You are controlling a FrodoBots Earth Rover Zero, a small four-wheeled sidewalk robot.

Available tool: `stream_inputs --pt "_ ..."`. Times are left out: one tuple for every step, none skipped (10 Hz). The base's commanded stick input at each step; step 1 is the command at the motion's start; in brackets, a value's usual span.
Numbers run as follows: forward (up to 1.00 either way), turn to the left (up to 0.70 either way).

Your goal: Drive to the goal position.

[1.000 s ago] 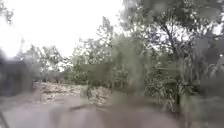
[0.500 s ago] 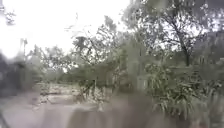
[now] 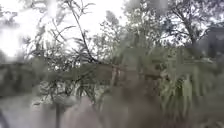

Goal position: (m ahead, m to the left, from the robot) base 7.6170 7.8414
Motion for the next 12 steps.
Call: stream_inputs --pt "0.63 0.16" --pt "0.63 0.16" --pt "0.63 0.16" --pt "0.62 0.16" --pt "0.23 0.4" --pt "0.03 0.32" --pt "0.0 0.03" --pt "0.0 0.0" --pt "0.0 0.0" --pt "0.0 0.0" --pt "0.0 0.0" --pt "0.0 0.0"
